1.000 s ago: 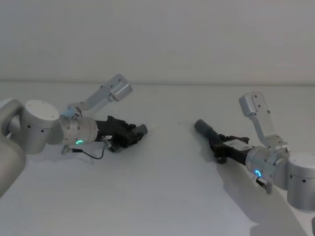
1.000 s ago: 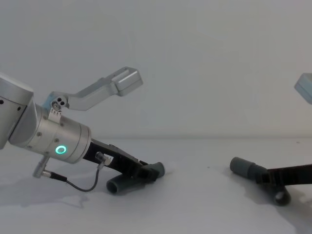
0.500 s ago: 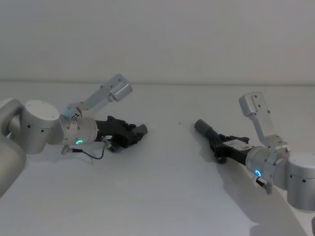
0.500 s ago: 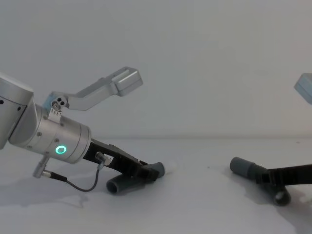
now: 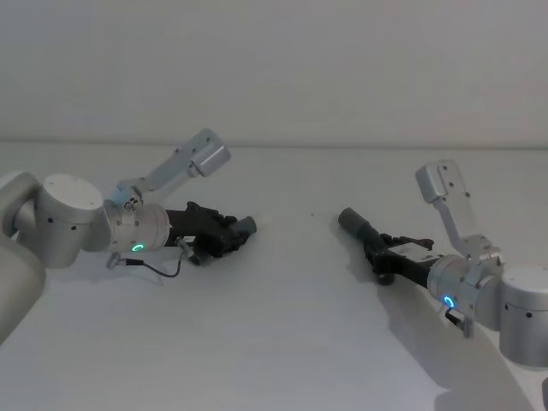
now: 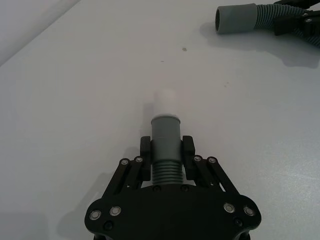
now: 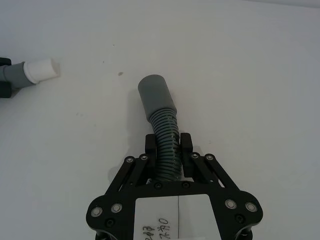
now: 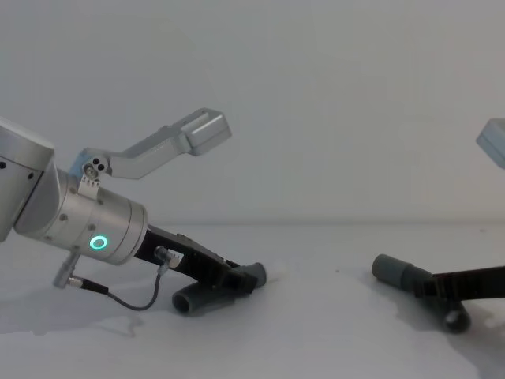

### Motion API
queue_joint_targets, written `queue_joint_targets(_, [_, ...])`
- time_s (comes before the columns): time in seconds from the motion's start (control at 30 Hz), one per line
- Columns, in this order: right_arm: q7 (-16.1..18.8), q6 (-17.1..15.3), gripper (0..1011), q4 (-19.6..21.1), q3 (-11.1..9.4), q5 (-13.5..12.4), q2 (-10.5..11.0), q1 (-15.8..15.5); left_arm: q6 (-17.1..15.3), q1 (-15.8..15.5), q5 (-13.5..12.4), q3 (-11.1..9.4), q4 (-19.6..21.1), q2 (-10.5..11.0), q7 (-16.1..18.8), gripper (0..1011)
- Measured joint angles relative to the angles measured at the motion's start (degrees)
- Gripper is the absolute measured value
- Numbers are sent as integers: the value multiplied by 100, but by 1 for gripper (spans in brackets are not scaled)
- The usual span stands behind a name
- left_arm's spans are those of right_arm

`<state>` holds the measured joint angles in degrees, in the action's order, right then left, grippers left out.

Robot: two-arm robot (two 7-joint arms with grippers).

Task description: Use both hands to pick up one end of the pipe from the table, align the ends, and insert them.

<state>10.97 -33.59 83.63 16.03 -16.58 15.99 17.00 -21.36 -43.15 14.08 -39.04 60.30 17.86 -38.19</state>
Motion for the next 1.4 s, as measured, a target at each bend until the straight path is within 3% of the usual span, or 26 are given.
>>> queue_joint_targets(1.4, [0,0,274,0,0,0,0,0,0,0,0,0,0,0,0,353])
